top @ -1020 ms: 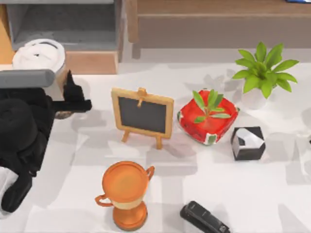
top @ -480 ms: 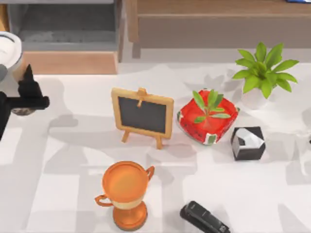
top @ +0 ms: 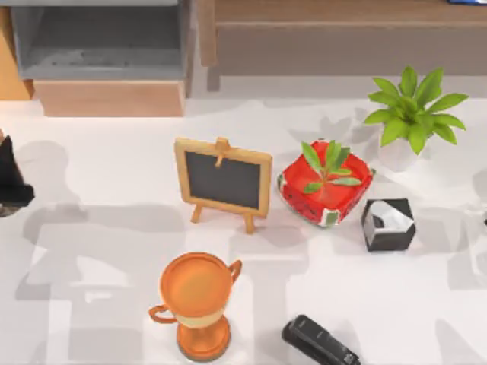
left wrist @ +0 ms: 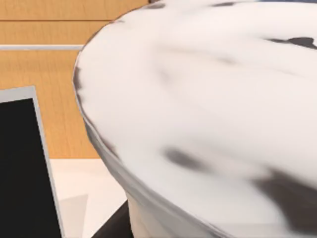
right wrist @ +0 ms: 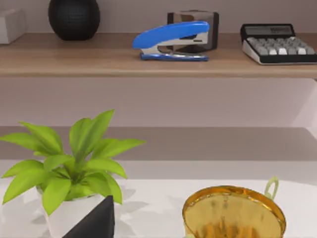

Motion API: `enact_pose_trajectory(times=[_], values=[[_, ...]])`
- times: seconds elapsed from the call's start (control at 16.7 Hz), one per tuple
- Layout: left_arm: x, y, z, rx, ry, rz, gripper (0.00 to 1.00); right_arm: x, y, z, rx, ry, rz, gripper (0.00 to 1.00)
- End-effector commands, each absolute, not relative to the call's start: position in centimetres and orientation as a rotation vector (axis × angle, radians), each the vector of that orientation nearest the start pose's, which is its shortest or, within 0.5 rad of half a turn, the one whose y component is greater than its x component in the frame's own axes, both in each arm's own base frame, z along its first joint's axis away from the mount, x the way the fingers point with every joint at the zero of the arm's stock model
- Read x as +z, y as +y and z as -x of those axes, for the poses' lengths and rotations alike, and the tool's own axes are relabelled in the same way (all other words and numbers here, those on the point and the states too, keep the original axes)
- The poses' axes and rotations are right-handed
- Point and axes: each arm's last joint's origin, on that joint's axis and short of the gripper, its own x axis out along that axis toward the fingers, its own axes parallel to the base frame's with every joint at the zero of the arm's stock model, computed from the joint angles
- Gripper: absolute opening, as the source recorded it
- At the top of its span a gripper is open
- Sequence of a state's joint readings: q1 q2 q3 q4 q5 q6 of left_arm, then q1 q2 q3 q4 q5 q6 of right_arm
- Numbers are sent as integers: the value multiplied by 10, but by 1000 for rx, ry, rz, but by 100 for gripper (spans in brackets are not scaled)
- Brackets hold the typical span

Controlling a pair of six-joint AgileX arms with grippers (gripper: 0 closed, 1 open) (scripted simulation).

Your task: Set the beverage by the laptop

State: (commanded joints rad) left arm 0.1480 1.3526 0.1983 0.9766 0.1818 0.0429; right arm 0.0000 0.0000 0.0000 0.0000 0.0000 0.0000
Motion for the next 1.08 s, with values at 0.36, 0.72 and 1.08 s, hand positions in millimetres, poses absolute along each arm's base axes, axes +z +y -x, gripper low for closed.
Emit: enact_pose_trajectory(times=[0.36, 0.72, 1.08], values=[[135, 35, -208, -30, 203, 6, 0, 160, -1, -106, 0, 0, 0, 100], [135, 35, -210, -31, 194, 2, 0, 160, -1, -106, 0, 0, 0, 100], [133, 37, -214, -20, 144, -7, 0, 160, -1, -106, 0, 0, 0, 100]])
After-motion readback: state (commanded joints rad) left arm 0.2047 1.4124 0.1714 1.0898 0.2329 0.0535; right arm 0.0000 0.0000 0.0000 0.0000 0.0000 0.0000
